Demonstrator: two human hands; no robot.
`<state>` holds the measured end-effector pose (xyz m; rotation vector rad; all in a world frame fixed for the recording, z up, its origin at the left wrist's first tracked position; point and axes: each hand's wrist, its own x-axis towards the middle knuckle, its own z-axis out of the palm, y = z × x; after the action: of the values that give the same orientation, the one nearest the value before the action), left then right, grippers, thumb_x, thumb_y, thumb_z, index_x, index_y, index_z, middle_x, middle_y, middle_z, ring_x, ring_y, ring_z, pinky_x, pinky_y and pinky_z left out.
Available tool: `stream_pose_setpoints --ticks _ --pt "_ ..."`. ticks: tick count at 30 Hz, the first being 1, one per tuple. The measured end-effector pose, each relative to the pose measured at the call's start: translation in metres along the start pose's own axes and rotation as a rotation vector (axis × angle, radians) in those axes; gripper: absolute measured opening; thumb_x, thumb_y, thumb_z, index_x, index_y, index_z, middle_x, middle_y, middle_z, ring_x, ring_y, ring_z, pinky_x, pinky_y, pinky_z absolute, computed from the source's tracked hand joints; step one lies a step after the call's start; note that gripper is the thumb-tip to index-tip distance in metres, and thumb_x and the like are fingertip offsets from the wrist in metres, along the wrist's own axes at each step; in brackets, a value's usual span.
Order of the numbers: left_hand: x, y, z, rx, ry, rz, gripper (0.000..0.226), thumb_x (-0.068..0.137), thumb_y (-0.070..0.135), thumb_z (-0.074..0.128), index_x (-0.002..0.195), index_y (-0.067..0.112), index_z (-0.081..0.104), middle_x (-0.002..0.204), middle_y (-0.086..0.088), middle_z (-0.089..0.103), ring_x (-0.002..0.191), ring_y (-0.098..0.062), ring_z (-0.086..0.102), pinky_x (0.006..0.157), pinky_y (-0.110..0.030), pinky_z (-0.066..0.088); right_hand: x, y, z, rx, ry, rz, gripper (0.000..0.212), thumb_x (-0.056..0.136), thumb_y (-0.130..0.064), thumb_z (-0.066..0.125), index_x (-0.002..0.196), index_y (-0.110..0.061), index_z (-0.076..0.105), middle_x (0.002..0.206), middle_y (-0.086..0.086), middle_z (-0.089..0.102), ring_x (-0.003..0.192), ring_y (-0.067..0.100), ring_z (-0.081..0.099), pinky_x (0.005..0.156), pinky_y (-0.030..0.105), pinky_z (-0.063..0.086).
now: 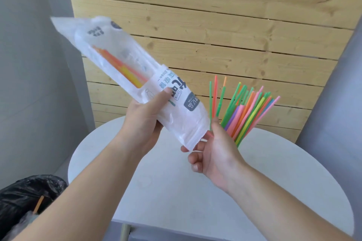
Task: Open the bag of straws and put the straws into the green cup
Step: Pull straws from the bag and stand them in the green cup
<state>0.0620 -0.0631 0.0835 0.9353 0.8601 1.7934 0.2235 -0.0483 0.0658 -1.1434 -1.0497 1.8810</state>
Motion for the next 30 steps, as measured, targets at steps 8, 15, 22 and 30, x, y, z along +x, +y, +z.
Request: stream_pose_setpoints --ticks 8,15,22,30 --pt "-0.0051 0.0055 0.0097 0.074 -0.079 0.050 0.025 0.100 0.007 0.061 0.123 0.000 0.066 0.111 -0.016 0.074 0.102 -0.032 0.072 0.092 -0.049 0.056 0.0006 0.0077 -0.0020 0.175 -0.084 0.052 0.055 0.102 -0.059 0.031 0.098 -0.013 0.063 0.063 0.009 0.059 0.042 0.016 0.040 0.039 0.020 0.028" --pt "-0.0049 0.0053 0.0067 0.007 -0.045 0.018 0.023 0.100 0.006 0.059 0.121 0.006 0.069 0.115 -0.014 0.075 0.108 -0.032 0.072 0.102 -0.051 0.054 -0.0031 0.0056 -0.0019 0.168 -0.001 -0.023 0.027 0.098 -0.033 0.055 0.075 -0.019 0.060 0.058 -0.002 0.053 0.043 0.013 0.043 0.037 0.021 0.030" --pt "-0.0077 0.0029 0.0112 -0.017 -0.092 -0.022 0.021 0.099 0.006 0.058 0.116 0.007 0.070 0.110 -0.014 0.076 0.103 -0.032 0.073 0.100 -0.053 0.054 -0.0057 0.0058 0.0002 0.192 0.017 0.002 0.034 0.099 -0.020 0.049 0.067 -0.015 0.061 0.053 -0.001 0.053 0.042 0.014 0.042 0.039 0.022 0.030" --pt "-0.0064 0.0024 0.0076 -0.115 -0.152 -0.032 0.027 0.095 0.005 0.059 0.121 0.005 0.068 0.114 -0.016 0.074 0.107 -0.032 0.071 0.097 -0.049 0.058 -0.0066 0.0056 0.0016 0.185 -0.036 0.019 0.028 0.099 -0.024 0.048 0.078 -0.013 0.064 0.058 0.003 0.052 0.045 0.016 0.041 0.041 0.024 0.029"
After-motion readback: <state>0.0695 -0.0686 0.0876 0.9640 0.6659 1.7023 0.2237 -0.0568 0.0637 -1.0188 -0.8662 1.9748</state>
